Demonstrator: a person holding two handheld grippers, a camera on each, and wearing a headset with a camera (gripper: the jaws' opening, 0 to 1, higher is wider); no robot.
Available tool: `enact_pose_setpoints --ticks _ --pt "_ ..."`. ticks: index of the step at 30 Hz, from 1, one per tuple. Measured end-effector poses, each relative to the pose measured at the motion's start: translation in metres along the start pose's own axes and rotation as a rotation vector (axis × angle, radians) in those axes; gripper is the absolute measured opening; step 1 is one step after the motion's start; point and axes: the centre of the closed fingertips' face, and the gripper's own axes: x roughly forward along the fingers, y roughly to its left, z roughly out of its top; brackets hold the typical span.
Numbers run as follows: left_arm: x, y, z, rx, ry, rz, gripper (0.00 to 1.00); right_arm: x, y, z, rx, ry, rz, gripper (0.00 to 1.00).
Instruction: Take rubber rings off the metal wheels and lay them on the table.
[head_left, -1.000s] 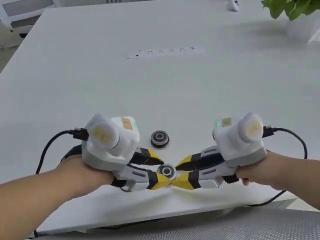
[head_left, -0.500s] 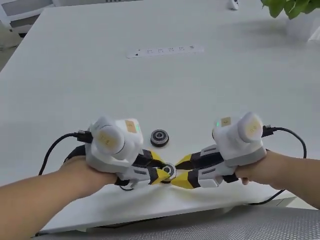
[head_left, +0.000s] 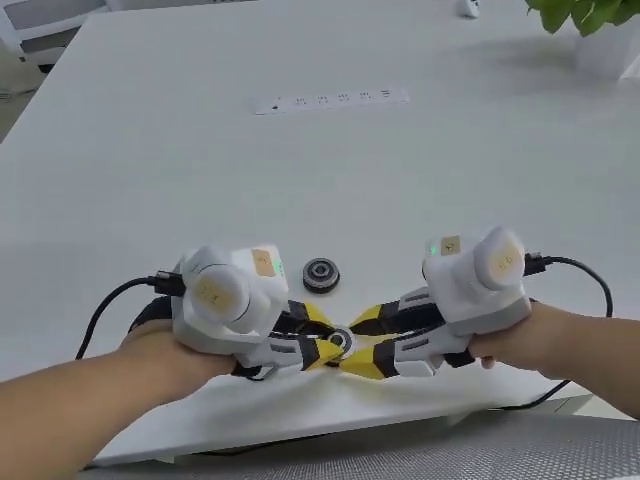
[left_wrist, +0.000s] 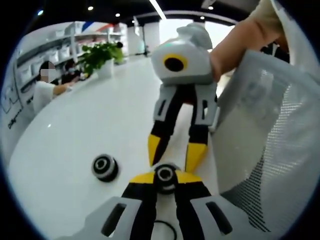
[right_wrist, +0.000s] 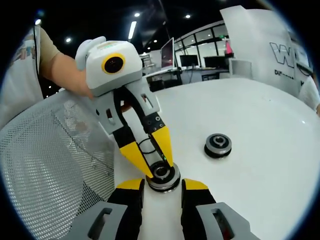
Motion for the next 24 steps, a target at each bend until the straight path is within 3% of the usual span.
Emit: enact_pose_setpoints --ticks 14,24 --pt "0.0022 0.0016 0.0008 -0.007 -0.022 0.012 0.13 -0.0003 -0.0014 -0.0006 -0.105 0.015 -0.022 0.24" --pt "0.0022 0.001 0.0 -0.013 -0.027 0.017 0.13 -0.0042 -0.001 -0.002 -0.1 0.015 -0.029 0.21"
